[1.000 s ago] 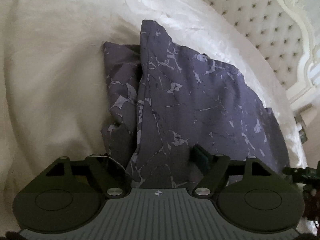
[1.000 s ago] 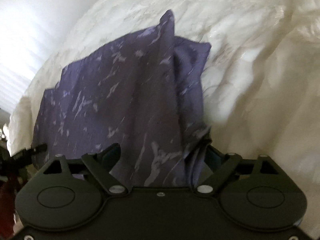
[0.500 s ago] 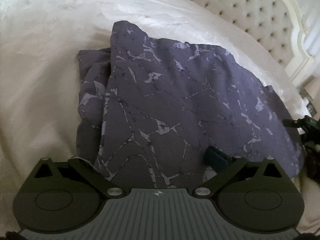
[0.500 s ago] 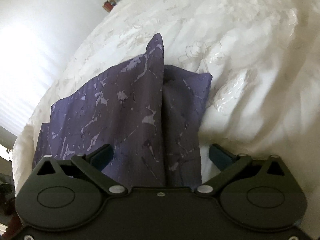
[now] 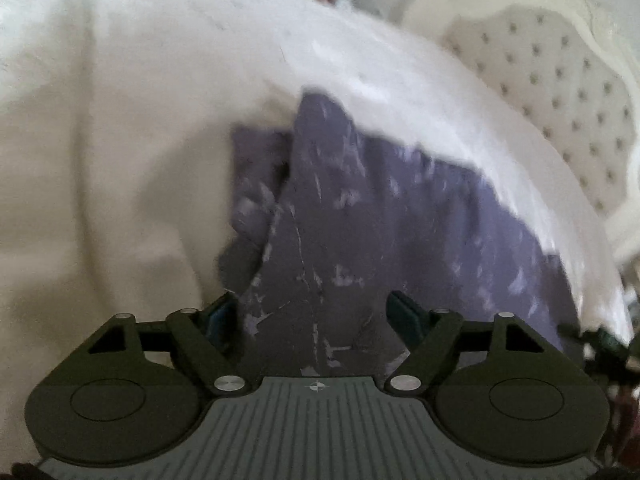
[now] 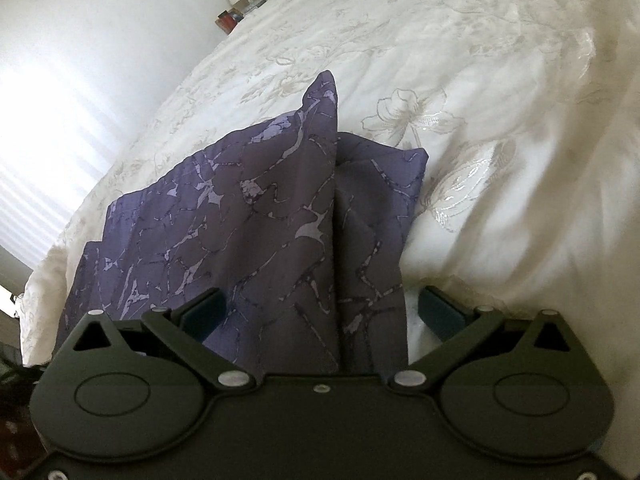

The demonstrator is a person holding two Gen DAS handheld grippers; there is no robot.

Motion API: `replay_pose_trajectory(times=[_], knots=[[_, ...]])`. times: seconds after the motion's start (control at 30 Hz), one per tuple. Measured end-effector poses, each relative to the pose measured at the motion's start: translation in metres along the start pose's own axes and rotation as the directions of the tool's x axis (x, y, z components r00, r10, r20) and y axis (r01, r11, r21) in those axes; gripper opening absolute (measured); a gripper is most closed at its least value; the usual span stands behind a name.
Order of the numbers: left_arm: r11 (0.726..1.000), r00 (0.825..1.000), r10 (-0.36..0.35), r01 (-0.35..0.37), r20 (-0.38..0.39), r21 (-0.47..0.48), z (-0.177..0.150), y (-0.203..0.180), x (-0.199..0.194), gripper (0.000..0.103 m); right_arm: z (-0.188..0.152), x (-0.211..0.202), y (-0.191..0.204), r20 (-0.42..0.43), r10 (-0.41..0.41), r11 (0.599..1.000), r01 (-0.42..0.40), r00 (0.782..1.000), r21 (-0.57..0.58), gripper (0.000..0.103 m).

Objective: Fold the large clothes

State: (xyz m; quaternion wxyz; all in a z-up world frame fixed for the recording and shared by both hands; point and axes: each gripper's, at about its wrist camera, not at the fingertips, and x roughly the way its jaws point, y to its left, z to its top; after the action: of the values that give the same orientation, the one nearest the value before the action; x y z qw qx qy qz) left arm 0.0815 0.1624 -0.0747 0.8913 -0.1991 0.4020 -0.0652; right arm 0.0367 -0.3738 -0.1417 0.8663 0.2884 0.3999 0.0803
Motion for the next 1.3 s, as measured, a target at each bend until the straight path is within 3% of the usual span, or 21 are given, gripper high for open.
replay_pose_trajectory(times=[0.17,0.4,0.43,0.47,0.53,0.57,0.7,0.87,0.93,1.0,1.13,1.3], knots=[[0.994,0.995,0.03,-0.039,0.092,0.098,-0.001,-0.044,-0.036,0.076,0.0,0.002,0.001,-0.001,-0.005,1.0,0.005,1.0,-0.003,0.103],[0.968,0.975,-0.143,0.102,0.172,0.229,0.002,-0.128,-0.024,0.076,0.0,0.001,0.001,-0.003,-0.001,1.0,0.001,1.0,0.001,0.103],[0.958,0.976,-0.163,0.121,0.146,0.26,0.004,-0.141,-0.014,0.073,0.0,0.001,0.001,-0.003,-0.001,1.0,0.001,1.0,0.001,0.103],[0.943,0.976,-0.186,0.146,0.11,0.298,0.007,-0.151,-0.006,0.056,0.001,0.001,0.0,-0.004,0.001,1.0,-0.001,1.0,0.001,0.103],[0.924,0.976,-0.209,0.176,0.064,0.338,0.011,-0.17,0.012,0.031,0.001,0.001,0.0,-0.006,0.002,1.0,-0.002,1.0,0.002,0.103],[0.926,0.979,-0.198,0.17,0.052,0.336,0.013,-0.177,0.023,0.026,0.001,0.001,0.0,-0.006,0.002,1.0,-0.002,1.0,0.003,0.103],[0.927,0.994,-0.109,0.091,0.03,0.363,0.012,-0.196,0.059,0.025,0.001,0.001,0.001,-0.008,0.002,1.0,-0.002,1.0,0.001,0.103],[0.932,0.999,0.032,-0.029,-0.002,0.361,0.008,-0.188,0.103,0.02,0.0,0.001,0.001,-0.007,0.001,1.0,-0.001,1.0,0.002,0.103],[0.944,0.997,0.048,-0.025,-0.061,0.33,0.003,-0.177,0.124,0.02,0.0,0.002,0.001,-0.007,0.001,1.0,-0.001,1.0,0.003,0.103],[0.936,0.997,0.061,-0.04,-0.048,0.35,-0.004,-0.174,0.131,0.019,-0.001,0.002,0.002,-0.006,0.003,1.0,-0.003,1.0,0.006,0.103],[0.924,0.995,0.09,-0.071,-0.035,0.377,-0.009,-0.18,0.122,0.018,-0.001,0.002,0.001,-0.006,0.006,1.0,-0.006,1.0,0.007,0.103],[0.942,0.996,0.05,-0.023,-0.074,0.334,-0.023,-0.174,0.096,0.018,-0.001,0.002,0.001,-0.006,0.007,1.0,-0.007,1.0,0.009,0.103]])
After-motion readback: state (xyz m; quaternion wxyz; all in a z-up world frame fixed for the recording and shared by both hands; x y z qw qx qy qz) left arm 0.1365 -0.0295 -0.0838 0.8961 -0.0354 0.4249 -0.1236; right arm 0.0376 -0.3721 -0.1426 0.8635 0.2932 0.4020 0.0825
